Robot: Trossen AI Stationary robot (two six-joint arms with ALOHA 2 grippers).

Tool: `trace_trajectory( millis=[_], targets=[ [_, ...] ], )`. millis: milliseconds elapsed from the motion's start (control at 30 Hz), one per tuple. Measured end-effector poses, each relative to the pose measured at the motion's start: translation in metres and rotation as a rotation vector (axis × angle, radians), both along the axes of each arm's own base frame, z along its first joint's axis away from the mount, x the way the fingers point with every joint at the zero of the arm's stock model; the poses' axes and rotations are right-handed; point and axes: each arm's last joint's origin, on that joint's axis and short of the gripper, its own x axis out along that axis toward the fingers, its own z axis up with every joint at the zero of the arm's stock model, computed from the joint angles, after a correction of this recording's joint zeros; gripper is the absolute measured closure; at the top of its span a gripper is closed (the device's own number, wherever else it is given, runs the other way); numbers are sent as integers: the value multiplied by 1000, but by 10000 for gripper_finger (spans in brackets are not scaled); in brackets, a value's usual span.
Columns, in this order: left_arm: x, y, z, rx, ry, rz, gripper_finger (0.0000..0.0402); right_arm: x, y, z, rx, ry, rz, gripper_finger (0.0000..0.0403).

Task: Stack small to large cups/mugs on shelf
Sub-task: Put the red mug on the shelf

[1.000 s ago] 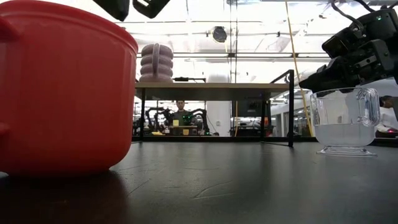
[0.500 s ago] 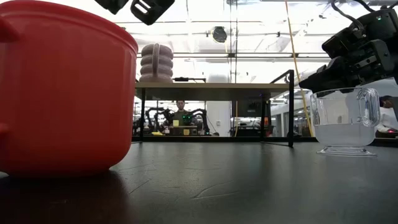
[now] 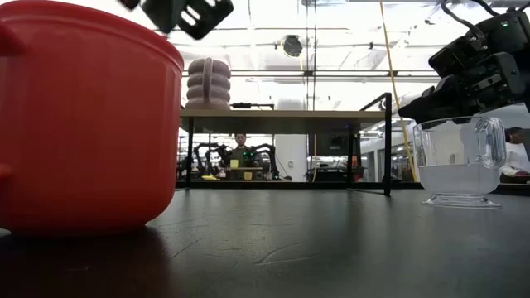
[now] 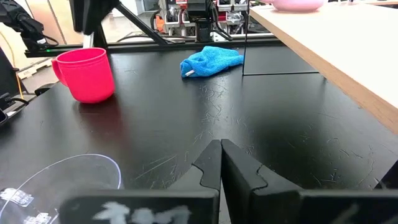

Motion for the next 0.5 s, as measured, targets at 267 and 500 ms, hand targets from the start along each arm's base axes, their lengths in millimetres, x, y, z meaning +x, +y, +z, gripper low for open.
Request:
trace_trajectory(
  millis=[267, 500],
  targets=[
    [6, 0, -13, 38, 26, -10, 242, 0, 0, 0, 0, 1, 0, 403],
    [6, -1, -17, 40, 40, -9, 238, 0, 0, 0, 1, 2, 0, 403]
  ],
)
